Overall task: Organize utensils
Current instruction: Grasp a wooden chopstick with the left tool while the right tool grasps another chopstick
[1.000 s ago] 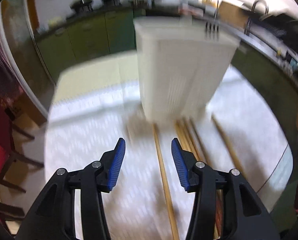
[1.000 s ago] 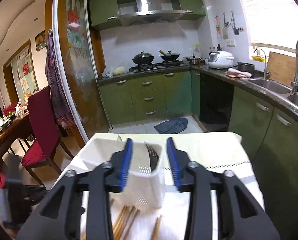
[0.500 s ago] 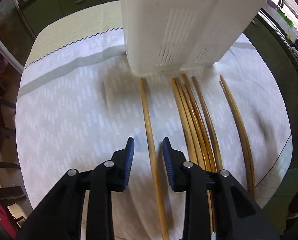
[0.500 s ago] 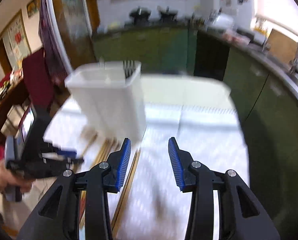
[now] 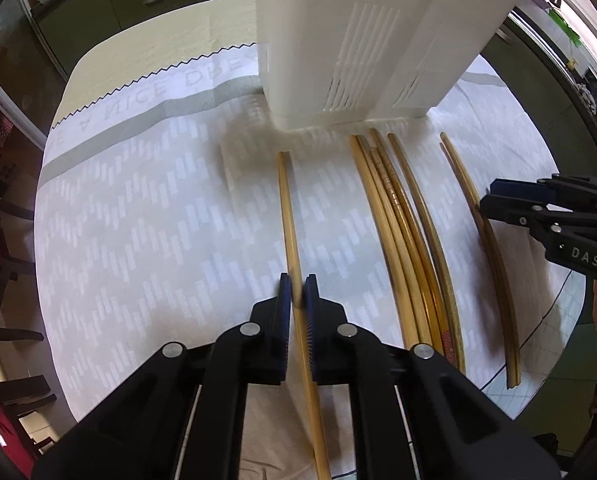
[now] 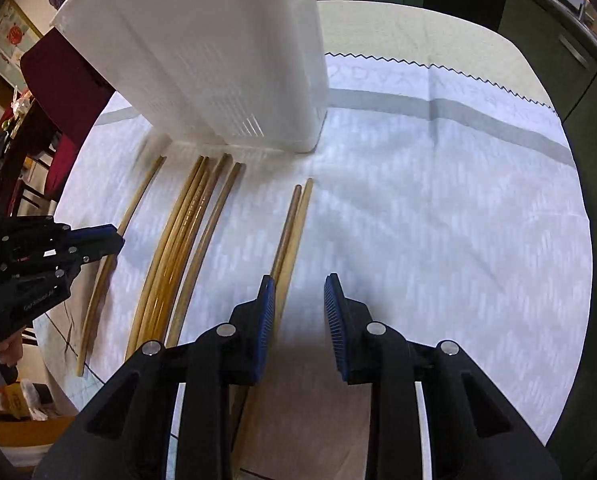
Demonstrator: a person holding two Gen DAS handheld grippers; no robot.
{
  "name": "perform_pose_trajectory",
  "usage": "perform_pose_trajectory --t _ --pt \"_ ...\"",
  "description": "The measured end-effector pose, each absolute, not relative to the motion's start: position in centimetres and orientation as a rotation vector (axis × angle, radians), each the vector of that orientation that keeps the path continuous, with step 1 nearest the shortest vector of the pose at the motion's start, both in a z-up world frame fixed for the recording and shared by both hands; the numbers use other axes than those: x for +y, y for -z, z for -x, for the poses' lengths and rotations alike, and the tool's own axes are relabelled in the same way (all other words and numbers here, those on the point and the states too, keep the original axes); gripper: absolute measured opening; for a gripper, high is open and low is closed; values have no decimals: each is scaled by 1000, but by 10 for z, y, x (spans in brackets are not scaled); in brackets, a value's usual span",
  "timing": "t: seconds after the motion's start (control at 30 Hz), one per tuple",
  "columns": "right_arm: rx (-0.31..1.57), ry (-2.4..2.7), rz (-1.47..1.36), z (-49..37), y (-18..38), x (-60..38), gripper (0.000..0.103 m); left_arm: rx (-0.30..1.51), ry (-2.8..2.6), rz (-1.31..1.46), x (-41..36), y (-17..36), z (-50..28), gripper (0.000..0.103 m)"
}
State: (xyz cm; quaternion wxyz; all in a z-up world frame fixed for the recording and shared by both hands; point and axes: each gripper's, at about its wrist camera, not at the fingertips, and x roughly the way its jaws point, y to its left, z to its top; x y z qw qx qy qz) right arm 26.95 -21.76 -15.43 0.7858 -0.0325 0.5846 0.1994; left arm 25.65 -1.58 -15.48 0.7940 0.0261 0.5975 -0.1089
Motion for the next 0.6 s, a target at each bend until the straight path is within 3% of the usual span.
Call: perform_pose_trajectory --t 0.33,0.6 --pt "1283 -376 150 -267 154 -208 27 1278 240 -76 -17 155 -252 8" --pt "1284 -347 253 -270 155 -184 20 1317 221 -104 -32 154 -276 8"
